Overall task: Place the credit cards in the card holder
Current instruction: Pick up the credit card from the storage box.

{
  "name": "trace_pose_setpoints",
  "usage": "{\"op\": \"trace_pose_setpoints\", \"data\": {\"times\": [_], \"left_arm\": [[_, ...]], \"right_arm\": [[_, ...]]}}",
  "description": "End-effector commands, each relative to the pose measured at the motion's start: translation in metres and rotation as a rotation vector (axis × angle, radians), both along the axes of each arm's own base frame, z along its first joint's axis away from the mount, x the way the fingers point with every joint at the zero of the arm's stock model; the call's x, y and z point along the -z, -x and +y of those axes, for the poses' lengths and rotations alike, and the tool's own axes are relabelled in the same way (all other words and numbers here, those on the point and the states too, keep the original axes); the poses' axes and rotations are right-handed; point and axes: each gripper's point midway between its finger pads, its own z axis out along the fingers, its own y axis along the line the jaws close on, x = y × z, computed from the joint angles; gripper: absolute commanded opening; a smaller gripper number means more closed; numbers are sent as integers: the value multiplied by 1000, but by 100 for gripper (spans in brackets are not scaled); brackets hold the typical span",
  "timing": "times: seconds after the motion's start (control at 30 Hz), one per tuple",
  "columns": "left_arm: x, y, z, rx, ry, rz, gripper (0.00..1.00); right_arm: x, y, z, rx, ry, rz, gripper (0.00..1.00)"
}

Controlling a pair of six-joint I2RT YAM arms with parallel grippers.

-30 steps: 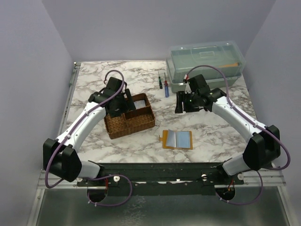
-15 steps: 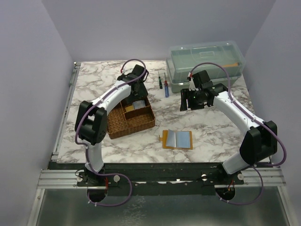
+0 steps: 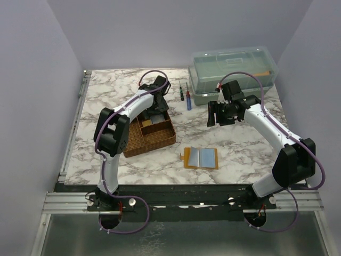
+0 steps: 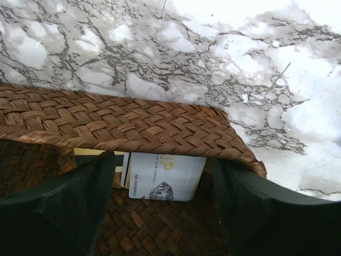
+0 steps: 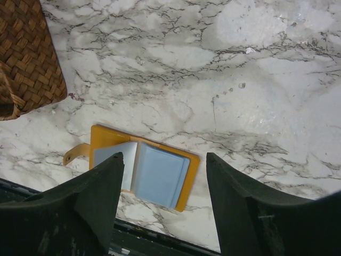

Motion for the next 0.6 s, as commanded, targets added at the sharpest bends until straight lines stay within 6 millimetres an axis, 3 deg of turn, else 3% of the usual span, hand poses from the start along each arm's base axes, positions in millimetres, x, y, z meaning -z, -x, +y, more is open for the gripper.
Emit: {"op": "trace_pose_setpoints", "data": {"times": [0.0,0.17,0.4,0.57], "left_arm": [[7,8,8,1,0,43,80],[14,13,2,52,71,25,82],[29,12,10,78,69,30,84],[23,5,6,89,92,-16,84]], "right_arm": [[1,6,-7,1,15,10,67],[4,5,-7,1,14,19,67],[4,6,-7,3,16,24,67],[4,6,-6,4,12,28,67]]}}
